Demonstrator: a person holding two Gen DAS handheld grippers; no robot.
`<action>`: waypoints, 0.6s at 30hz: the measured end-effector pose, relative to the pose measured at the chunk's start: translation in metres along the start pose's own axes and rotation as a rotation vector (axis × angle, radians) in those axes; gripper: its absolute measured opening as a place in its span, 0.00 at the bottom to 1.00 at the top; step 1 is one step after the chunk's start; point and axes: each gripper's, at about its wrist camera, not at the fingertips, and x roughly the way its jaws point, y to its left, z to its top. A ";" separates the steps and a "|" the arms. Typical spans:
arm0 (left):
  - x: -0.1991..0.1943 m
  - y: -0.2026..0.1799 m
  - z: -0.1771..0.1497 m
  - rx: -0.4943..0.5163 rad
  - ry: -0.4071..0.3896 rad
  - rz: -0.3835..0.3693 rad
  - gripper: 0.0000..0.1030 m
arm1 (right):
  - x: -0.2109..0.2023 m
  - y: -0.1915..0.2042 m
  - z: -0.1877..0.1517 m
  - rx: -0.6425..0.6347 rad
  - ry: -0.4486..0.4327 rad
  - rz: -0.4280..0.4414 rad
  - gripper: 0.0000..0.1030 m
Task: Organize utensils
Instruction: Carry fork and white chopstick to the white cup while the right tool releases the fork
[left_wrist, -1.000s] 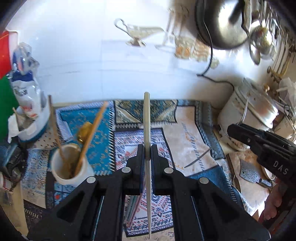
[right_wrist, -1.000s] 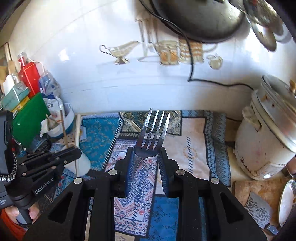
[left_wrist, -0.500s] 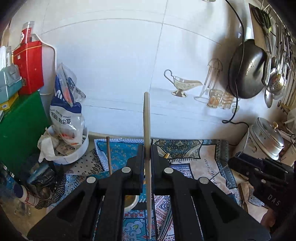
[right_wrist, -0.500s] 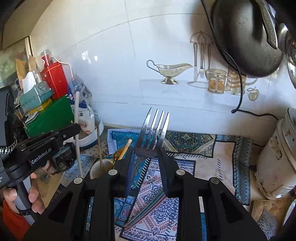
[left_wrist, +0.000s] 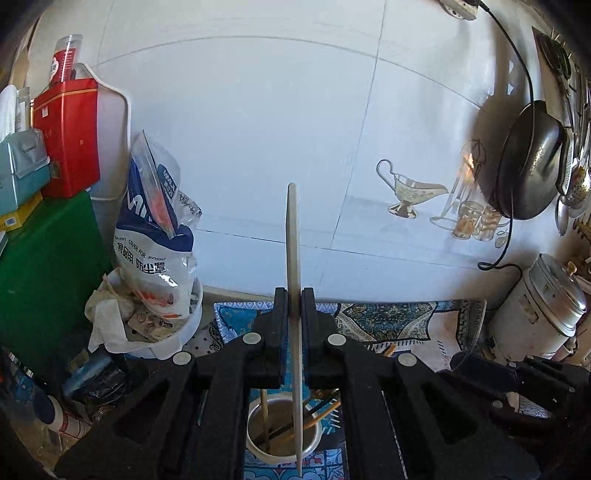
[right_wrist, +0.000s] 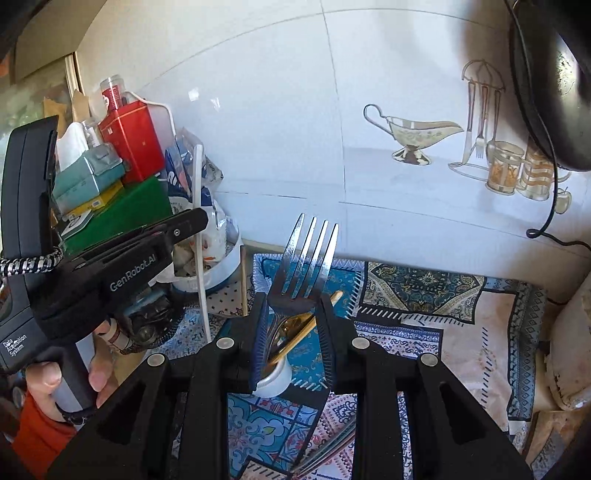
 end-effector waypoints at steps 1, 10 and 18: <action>0.005 0.003 -0.001 -0.002 0.000 0.004 0.04 | 0.005 0.002 -0.001 -0.001 0.008 -0.001 0.23; 0.054 0.017 -0.016 0.020 0.042 0.013 0.04 | 0.052 0.010 -0.013 0.029 0.121 -0.058 0.23; 0.073 0.028 -0.040 0.018 0.121 -0.002 0.04 | 0.091 0.010 -0.031 0.011 0.224 -0.055 0.23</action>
